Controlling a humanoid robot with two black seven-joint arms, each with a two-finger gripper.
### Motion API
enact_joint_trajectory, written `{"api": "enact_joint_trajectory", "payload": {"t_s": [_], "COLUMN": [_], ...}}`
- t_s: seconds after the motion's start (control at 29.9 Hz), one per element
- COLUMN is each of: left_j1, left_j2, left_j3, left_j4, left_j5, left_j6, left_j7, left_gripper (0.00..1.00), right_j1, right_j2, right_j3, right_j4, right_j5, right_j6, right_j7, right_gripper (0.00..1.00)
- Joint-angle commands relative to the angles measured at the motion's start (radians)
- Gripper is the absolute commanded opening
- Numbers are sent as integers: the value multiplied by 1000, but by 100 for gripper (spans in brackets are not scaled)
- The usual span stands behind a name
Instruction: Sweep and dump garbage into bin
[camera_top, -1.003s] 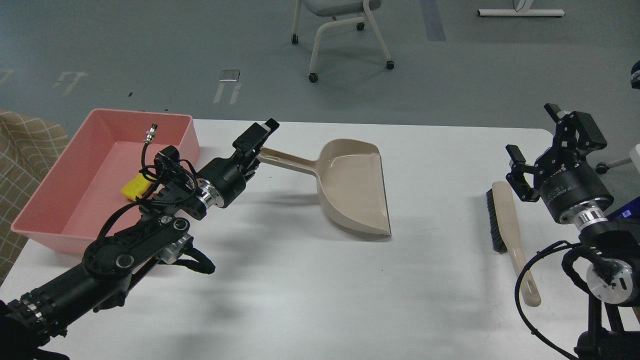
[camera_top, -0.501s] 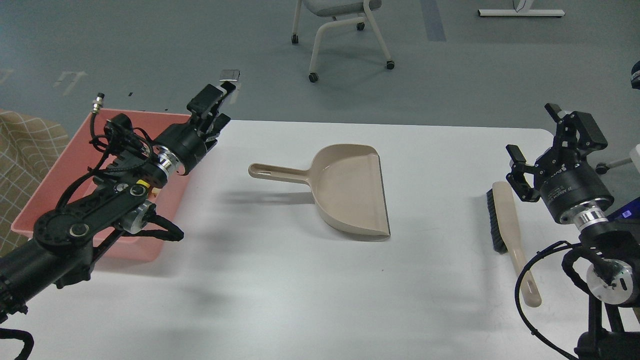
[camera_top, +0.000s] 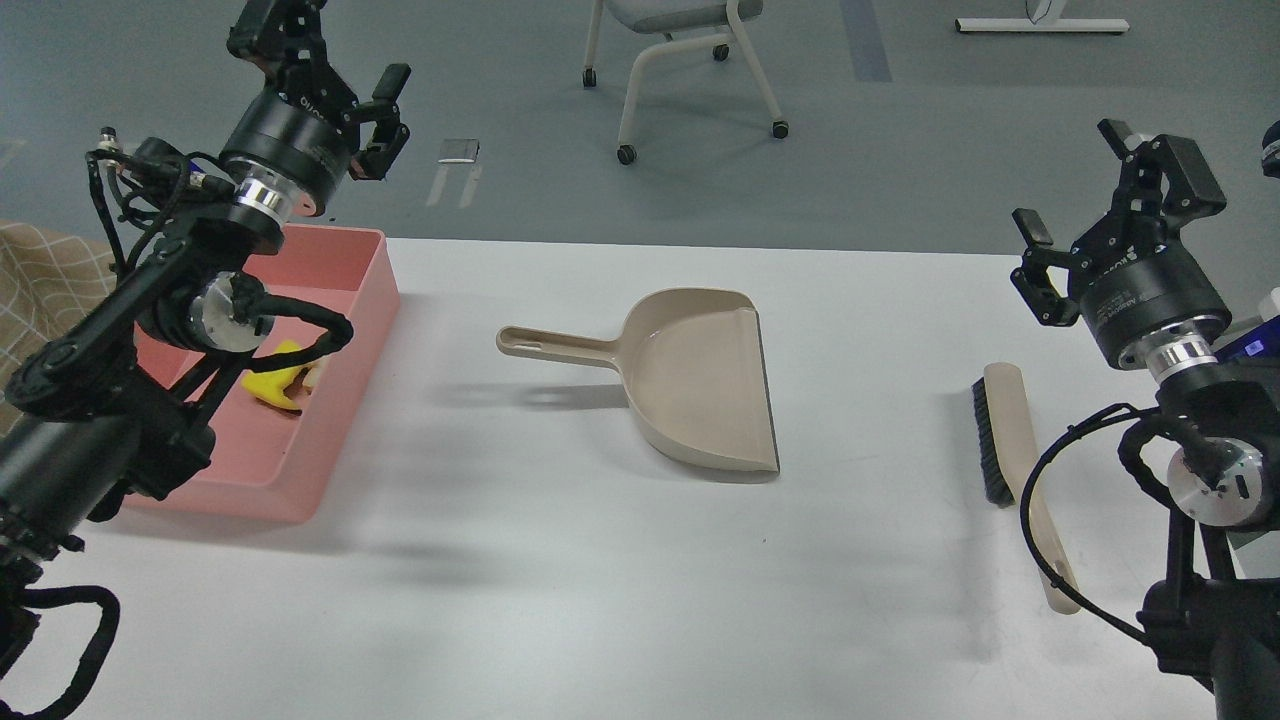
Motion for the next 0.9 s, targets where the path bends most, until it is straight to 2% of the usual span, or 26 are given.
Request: {"api": "enact_joint_trajectory", "payload": {"t_s": [0.0,0.2,0.4,0.6,0.74,0.87], "left_j1": [53,104,93,98,102,104], "left_j2": [-32,-66,-66,-64,-66,-59], "left_j3": [-60,-72,-65,-63,-78,-75], "left_j4": [9,25,39,39,38,38], "left_j5": [-98,-118,-117,-104,-104,-104], "left_j6": [-71,-166,-137,-128,-131,-129], "left_j7": [1,1,2,8,60,71], "left_gripper": [98,98,98,98,98,98], "right_j1": [60,130,120,143,143,143], "right_j2": [0,0,0,0,0,0], "right_j3": [-1,-5,-16,-13,-18,-18], "right_j4": [-7,-121,-124,-195,-208,-208], "right_j5": [1,3,73,90,90,90], "right_j6": [-1,9,17,17,31,43], "right_j7": [0,0,9,9,9,9], "right_gripper": [100,100,100,100,100,100]}}
